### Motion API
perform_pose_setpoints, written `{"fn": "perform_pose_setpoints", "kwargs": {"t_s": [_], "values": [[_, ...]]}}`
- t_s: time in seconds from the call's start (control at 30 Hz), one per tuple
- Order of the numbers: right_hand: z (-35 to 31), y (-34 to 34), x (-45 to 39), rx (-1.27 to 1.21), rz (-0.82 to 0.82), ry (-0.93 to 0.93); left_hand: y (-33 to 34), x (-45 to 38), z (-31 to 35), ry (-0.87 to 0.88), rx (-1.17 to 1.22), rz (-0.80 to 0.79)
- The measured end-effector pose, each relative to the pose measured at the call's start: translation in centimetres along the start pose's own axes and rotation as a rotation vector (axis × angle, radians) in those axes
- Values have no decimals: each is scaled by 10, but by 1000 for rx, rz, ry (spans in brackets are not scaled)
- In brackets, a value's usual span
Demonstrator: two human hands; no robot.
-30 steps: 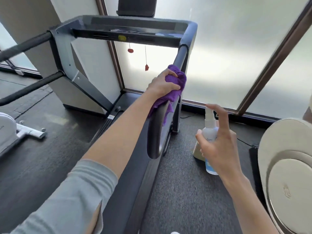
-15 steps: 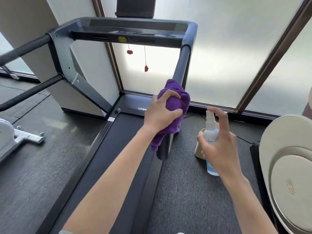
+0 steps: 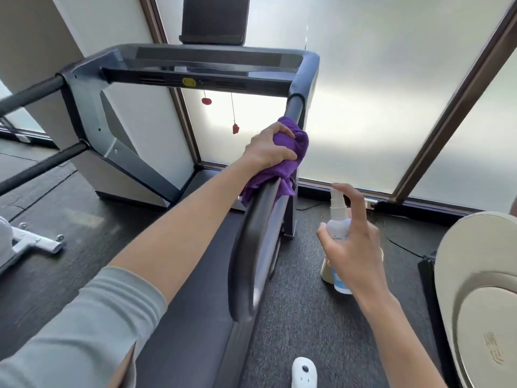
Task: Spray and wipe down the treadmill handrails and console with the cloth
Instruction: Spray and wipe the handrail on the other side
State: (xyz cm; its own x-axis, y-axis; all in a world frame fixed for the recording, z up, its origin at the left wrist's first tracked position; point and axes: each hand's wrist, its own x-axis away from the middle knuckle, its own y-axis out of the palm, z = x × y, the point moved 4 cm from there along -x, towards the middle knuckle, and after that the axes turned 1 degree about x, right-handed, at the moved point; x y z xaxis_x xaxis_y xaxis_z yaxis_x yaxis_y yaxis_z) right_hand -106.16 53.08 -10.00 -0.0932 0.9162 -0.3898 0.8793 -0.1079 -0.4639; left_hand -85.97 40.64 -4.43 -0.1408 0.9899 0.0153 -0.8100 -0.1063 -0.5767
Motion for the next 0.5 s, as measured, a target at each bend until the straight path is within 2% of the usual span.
{"fn": "perform_pose_setpoints", "kwargs": {"t_s": [0.3, 0.5], "values": [[32, 10, -80, -54, -166, -33, 7, -85, 10, -38, -25, 50], [42, 7, -110, -45, -177, -39, 15, -132, 26, -52, -113, 94]]}}
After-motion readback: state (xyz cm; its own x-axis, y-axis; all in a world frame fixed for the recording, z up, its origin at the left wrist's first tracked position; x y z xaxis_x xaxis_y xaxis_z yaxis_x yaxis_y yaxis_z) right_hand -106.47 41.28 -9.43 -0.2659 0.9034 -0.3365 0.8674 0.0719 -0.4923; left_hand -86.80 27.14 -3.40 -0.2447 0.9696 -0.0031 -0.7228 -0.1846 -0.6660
